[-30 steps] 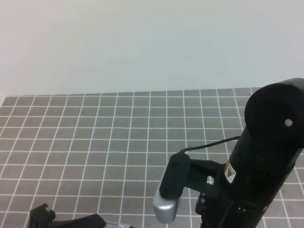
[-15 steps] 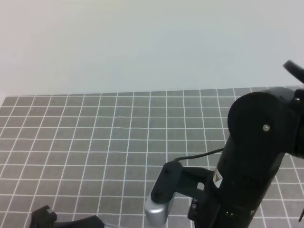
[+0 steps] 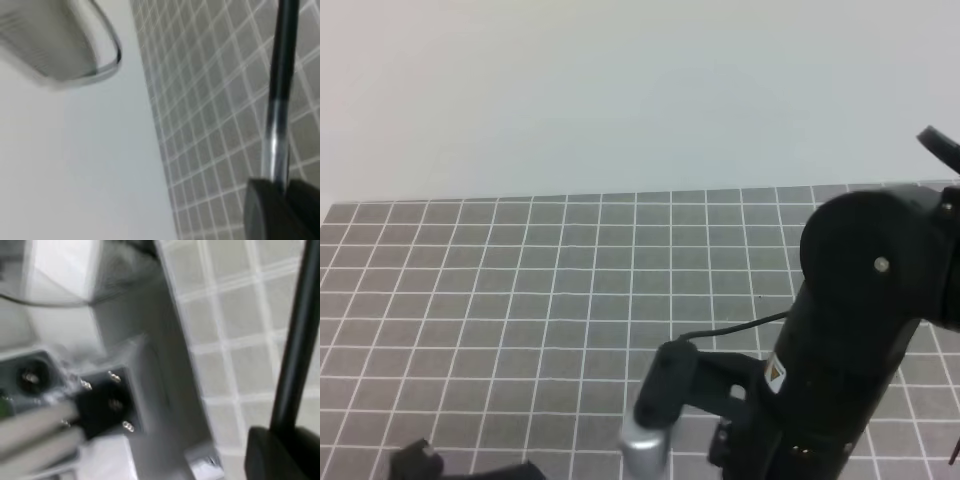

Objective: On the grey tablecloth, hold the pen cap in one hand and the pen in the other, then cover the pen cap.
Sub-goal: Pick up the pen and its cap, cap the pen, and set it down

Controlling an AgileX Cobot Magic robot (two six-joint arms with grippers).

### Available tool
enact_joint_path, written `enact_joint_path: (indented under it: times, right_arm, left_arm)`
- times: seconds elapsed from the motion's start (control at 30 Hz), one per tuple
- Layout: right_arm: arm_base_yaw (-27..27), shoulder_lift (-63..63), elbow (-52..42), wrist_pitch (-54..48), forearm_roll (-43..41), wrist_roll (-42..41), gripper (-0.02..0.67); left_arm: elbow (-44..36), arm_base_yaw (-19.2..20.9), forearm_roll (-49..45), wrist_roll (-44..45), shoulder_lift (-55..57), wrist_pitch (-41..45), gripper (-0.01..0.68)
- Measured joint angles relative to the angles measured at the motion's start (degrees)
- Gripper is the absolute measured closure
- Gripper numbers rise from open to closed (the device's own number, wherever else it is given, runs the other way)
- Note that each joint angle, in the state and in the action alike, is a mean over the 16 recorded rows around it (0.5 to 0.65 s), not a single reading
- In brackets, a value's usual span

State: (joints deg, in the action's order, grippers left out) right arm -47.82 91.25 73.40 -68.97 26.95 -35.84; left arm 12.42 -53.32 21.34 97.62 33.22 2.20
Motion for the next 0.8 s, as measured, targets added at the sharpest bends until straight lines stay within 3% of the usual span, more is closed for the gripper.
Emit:
enact_joint_path:
  times: [0.43,0.8]
  right_arm:
    - [-0.09,-0.03,0.33,-1.47,2.2,-4.44,0.6]
    - [-0.08,-0.08,0.58,-3.68,2.38,-7.37,0.626]
  left_arm:
    - [0.56,-0.55,1.69,-0.51,0.01,-0.14,0.672]
    - [1.1,-4.26,1.72,-0.51,0.08,0.03,0.672]
